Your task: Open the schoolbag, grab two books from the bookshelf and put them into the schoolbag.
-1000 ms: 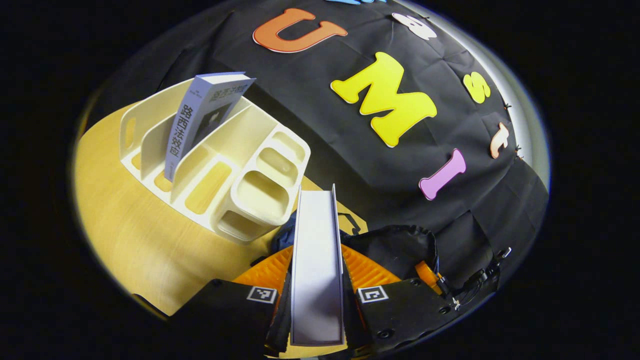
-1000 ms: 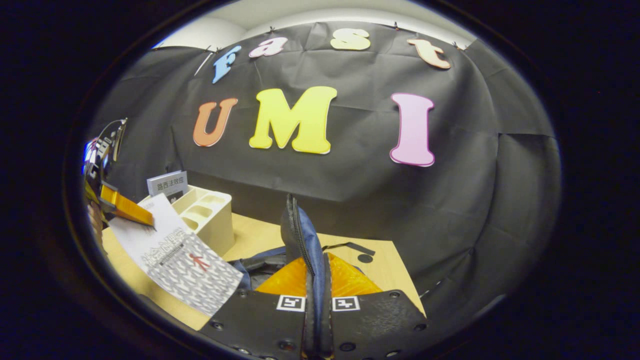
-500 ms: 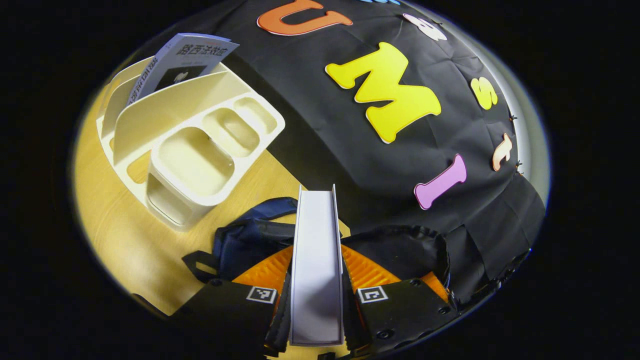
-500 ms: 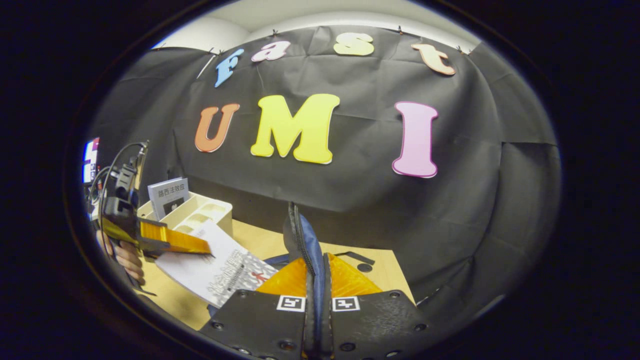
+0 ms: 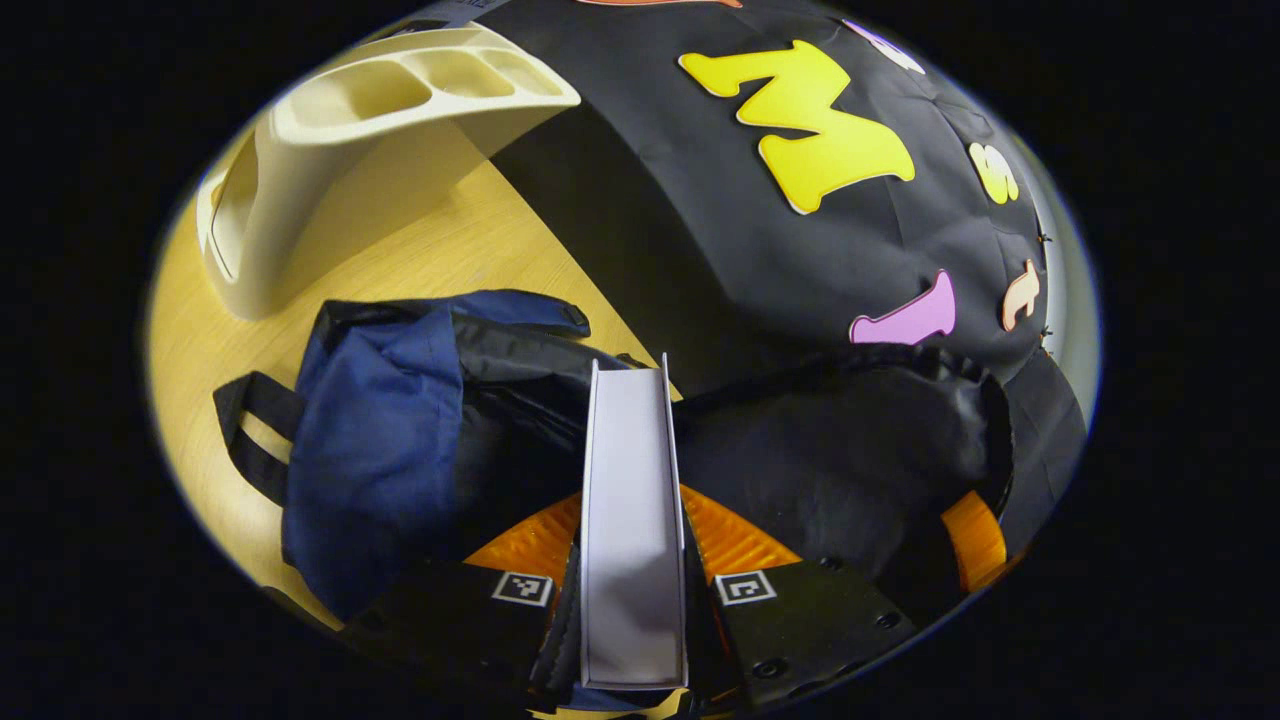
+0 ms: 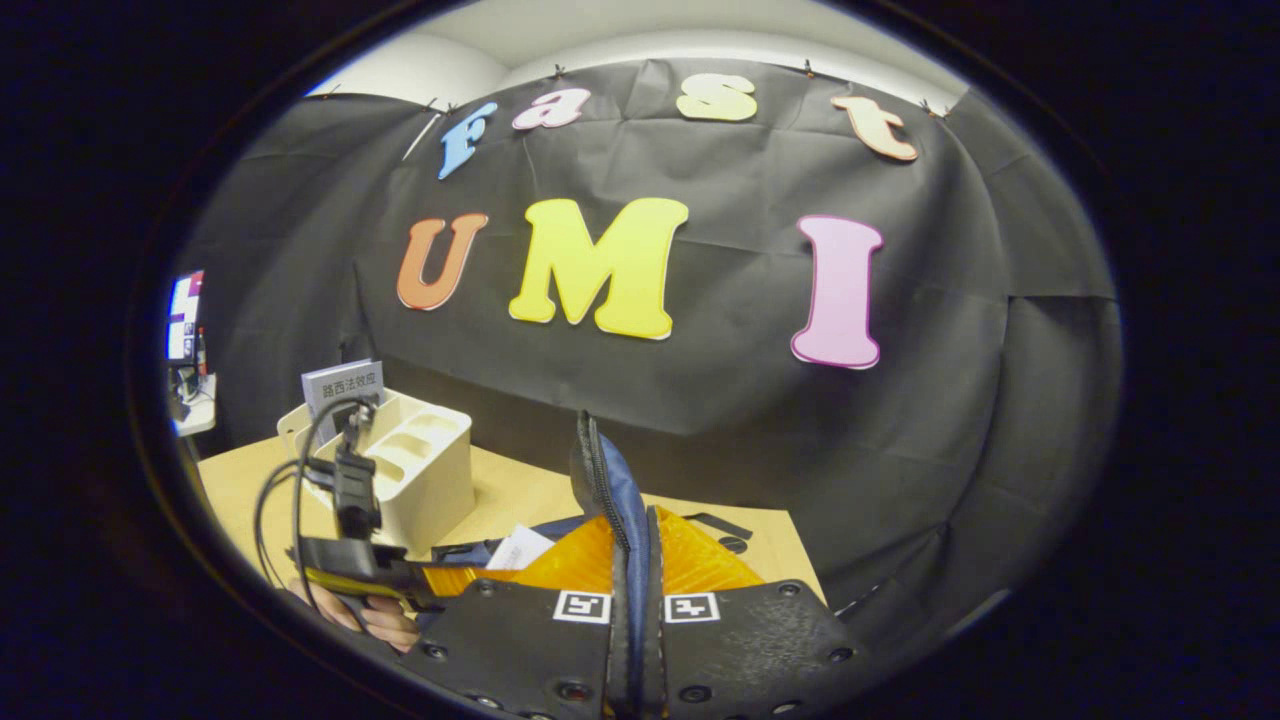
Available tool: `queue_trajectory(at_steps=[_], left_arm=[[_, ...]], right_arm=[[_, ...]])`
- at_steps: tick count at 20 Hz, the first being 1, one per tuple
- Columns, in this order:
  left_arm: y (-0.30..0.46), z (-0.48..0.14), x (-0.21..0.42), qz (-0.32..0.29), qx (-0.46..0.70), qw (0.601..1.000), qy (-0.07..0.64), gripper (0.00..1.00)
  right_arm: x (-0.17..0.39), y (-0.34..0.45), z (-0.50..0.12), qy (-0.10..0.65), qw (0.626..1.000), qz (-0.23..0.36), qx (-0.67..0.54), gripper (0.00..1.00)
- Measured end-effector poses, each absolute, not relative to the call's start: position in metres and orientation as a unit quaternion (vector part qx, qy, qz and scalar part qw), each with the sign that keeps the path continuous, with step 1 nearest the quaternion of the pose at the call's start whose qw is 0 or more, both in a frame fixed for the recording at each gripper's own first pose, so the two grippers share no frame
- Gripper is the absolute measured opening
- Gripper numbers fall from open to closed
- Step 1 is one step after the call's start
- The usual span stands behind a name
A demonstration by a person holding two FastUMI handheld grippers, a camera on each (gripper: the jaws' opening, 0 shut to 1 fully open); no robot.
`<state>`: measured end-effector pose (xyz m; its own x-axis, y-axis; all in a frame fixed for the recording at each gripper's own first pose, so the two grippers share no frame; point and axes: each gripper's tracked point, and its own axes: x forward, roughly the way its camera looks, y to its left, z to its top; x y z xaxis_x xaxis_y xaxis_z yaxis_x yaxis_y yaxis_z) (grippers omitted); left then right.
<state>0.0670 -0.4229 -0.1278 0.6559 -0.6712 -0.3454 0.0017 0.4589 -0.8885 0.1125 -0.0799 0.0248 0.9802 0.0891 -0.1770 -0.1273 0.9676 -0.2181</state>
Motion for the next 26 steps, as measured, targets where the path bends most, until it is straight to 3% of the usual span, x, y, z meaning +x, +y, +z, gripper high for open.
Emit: queue_trajectory(at_steps=[2,3,8,9,11,14,16,17,26], left_arm=[[-0.432,-0.141,0.063,-0.222,-0.479,0.771,0.356,0.50],[-0.436,-0.145,0.061,-0.226,-0.482,0.769,0.355,0.45],[-0.447,-0.158,0.059,-0.228,-0.496,0.767,0.338,0.45],[-0.449,-0.159,0.059,-0.228,-0.495,0.768,0.336,0.41],[-0.452,-0.161,0.056,-0.232,-0.480,0.778,0.333,0.46],[-0.442,-0.174,0.054,-0.219,-0.427,0.802,0.355,0.43],[-0.423,-0.191,0.050,-0.205,-0.351,0.832,0.378,0.72],[-0.419,-0.190,0.048,-0.214,-0.337,0.836,0.377,0.75],[-0.342,-0.147,0.040,-0.233,-0.167,0.904,0.317,0.82]], right_arm=[[0.110,-0.077,0.023,0.080,0.989,0.058,-0.112,0.02],[0.109,-0.075,0.022,0.079,0.989,0.060,-0.110,0.05],[0.102,-0.058,0.017,0.074,0.989,0.071,-0.103,0.05],[0.101,-0.054,0.016,0.074,0.989,0.072,-0.103,0.05],[0.100,-0.049,0.013,0.074,0.989,0.075,-0.102,0.05],[0.099,-0.056,0.009,0.075,0.991,0.066,-0.089,0.07],[0.097,-0.066,0.004,0.079,0.992,0.058,-0.074,0.07],[0.096,-0.071,0.001,0.081,0.993,0.052,-0.068,0.07],[0.078,-0.084,-0.023,0.079,0.995,0.024,-0.048,0.05]])
